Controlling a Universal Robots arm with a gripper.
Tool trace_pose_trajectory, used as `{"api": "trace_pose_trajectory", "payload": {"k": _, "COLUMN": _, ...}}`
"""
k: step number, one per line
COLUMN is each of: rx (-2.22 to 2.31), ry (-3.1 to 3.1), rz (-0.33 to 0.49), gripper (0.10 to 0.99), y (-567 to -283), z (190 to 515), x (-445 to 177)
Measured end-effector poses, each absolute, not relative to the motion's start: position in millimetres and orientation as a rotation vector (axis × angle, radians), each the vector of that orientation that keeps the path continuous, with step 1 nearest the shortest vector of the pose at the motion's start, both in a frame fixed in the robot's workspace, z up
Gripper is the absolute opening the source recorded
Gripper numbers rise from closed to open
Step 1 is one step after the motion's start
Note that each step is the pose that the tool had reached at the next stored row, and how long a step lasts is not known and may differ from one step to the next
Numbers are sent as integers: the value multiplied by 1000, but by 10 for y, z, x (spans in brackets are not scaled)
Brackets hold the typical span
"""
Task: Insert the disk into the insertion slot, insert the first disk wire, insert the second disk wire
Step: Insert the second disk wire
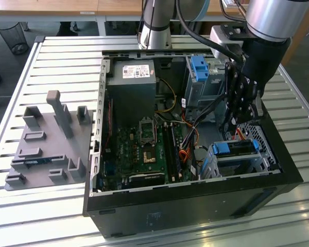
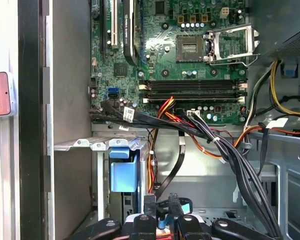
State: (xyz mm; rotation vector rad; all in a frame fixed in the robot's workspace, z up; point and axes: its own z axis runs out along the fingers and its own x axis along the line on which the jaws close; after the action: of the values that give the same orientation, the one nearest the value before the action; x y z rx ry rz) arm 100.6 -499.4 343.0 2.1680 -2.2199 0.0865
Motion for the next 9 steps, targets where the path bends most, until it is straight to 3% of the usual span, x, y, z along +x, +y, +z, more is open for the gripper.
{"api": "trace_pose_trajectory", "payload": {"k": 3, "rx": 2166, "ry": -2218, "rz": 91, "gripper": 231, "y": -4989, "z": 3414, "x": 1011}}
{"api": "trace_pose_trajectory", "payload": {"k": 5, "rx": 2166, "ry": -2217, "rz": 92, "gripper": 149, "y": -4985, "z": 3404, "x": 1015}}
{"api": "trace_pose_trajectory", "payload": {"k": 9, "rx": 2166, "ry": -2218, "rz": 90, "gripper": 149, "y": -4984, "z": 3391, "x": 1018}}
